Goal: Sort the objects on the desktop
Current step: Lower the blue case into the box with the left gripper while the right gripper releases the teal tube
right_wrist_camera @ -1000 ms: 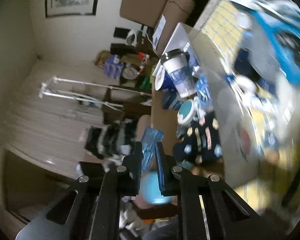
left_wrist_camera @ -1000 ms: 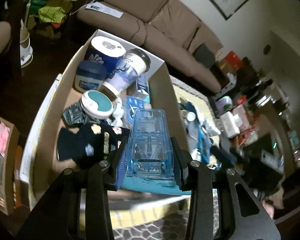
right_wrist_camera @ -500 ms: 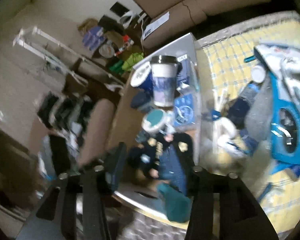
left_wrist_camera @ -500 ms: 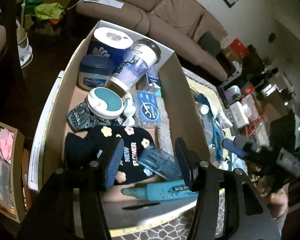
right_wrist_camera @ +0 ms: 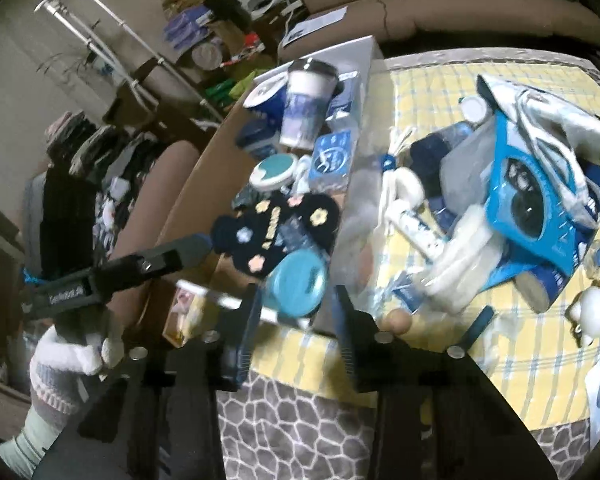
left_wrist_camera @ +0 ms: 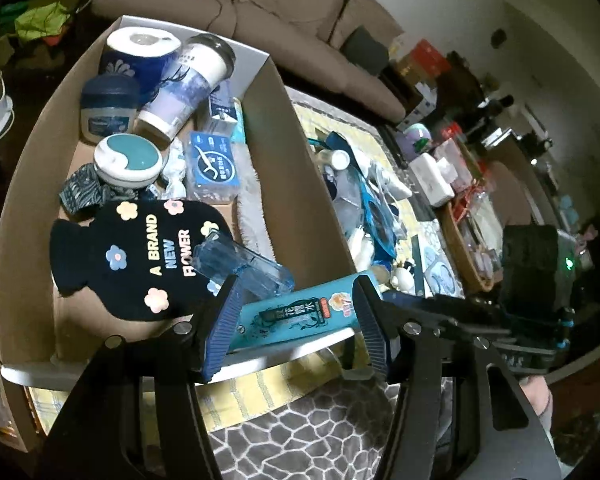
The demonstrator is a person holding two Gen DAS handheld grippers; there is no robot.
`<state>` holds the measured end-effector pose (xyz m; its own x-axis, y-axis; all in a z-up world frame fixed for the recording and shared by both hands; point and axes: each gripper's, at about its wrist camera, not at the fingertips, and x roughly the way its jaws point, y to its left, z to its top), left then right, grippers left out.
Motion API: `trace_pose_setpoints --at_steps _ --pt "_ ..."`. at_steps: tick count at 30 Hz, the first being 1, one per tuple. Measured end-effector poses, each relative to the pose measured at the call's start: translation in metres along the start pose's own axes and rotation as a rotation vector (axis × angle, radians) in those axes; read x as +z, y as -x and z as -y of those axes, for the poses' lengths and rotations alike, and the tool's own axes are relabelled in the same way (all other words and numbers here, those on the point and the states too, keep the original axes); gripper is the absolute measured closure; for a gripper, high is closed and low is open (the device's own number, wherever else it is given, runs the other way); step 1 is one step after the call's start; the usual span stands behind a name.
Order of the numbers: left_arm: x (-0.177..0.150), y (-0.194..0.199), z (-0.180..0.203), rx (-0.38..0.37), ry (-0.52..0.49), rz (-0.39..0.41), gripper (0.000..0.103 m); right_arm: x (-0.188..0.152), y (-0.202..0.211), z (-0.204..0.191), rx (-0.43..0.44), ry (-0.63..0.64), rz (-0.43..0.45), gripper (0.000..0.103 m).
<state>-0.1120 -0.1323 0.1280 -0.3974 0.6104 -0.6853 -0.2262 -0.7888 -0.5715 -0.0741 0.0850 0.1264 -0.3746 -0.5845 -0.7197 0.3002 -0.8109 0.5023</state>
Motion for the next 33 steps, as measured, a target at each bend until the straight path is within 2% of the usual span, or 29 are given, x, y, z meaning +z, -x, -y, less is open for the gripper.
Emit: trace_pose_setpoints --at_steps 3,6,12,14,17,19,21,22,25,28,31,33 --pt "-0.002 0.001 -0.008 -0.004 0.016 -0.001 0.050 -0.002 -0.009 -0.012 -0.021 0.042 -0.014 0.074" --pt "-0.004 0.004 -0.017 -0.016 0.037 0.009 0.050 0.010 -0.029 -0.021 -0.036 0.069 -0.036 0.079" --pt "-0.002 0.022 -0.032 -0.022 0.068 0.046 0.050 0.047 -0.072 -0.036 -0.095 0.102 -0.096 0.079" --pt "-0.002 0.028 -0.035 -0.012 0.068 0.057 0.050 0.053 -0.073 -0.041 -0.095 0.114 -0.087 0.078" --pt "-0.004 0.035 -0.036 0.010 0.057 0.069 0.043 0.048 -0.065 -0.044 -0.110 0.137 -0.070 0.075" --pt "-0.006 0.036 -0.033 0.032 0.043 0.072 0.036 0.041 -0.060 -0.041 -0.108 0.127 -0.066 0.071" --pt "-0.009 0.035 -0.027 0.059 0.027 0.076 0.030 0.033 -0.053 -0.036 -0.110 0.115 -0.058 0.058" --pt "-0.011 0.035 -0.025 0.068 0.020 0.077 0.027 0.030 -0.050 -0.034 -0.114 0.109 -0.054 0.055" --pt "-0.017 0.036 -0.016 0.121 -0.017 0.075 0.024 0.021 -0.040 -0.026 -0.124 0.083 -0.043 0.052" --pt "-0.022 0.038 -0.007 0.195 -0.057 0.081 0.014 0.017 -0.029 -0.023 -0.113 0.069 -0.026 0.051" --pt "-0.027 0.043 -0.001 0.258 -0.088 0.088 0.013 0.013 -0.021 -0.026 -0.133 0.073 -0.012 0.038" --pt "-0.031 0.048 0.002 0.278 -0.099 0.091 0.013 0.009 -0.014 -0.029 -0.136 0.079 0.001 0.036"
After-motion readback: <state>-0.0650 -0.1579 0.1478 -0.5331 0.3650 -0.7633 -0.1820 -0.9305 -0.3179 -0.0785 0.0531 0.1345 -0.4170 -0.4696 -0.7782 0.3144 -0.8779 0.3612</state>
